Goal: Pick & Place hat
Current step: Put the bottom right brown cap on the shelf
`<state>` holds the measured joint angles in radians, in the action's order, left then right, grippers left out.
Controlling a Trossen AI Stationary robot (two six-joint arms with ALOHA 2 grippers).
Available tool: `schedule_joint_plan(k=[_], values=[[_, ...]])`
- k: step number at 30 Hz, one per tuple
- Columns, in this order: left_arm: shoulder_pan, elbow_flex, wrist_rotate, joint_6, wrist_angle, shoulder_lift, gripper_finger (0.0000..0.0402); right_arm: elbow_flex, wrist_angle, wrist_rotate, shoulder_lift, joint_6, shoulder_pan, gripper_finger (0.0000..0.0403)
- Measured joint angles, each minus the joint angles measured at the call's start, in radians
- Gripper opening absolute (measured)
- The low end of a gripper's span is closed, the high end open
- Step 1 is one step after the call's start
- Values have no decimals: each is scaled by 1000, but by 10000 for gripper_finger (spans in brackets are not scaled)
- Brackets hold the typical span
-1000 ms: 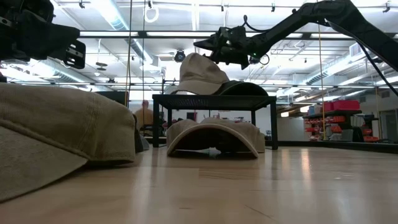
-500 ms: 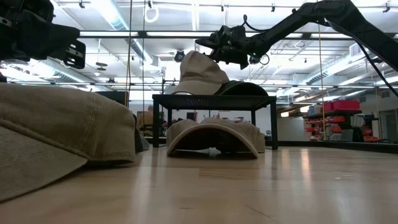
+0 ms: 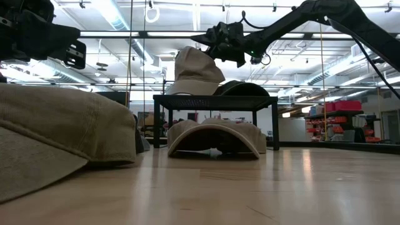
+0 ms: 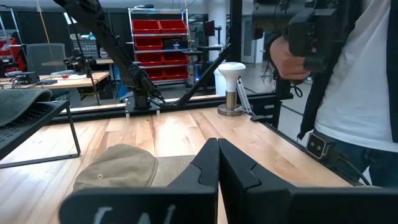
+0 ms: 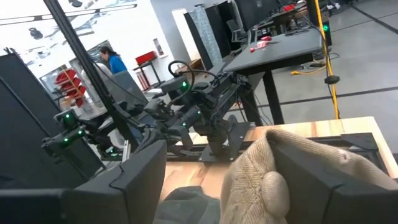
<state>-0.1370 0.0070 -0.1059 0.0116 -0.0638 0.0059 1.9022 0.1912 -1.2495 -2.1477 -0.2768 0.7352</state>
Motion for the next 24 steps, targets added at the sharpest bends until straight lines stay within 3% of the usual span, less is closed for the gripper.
schedule_joint_plan(k=[24], values=[[0,0,0,0,0,0,3,-1,62,0,0,4,-22,270]])
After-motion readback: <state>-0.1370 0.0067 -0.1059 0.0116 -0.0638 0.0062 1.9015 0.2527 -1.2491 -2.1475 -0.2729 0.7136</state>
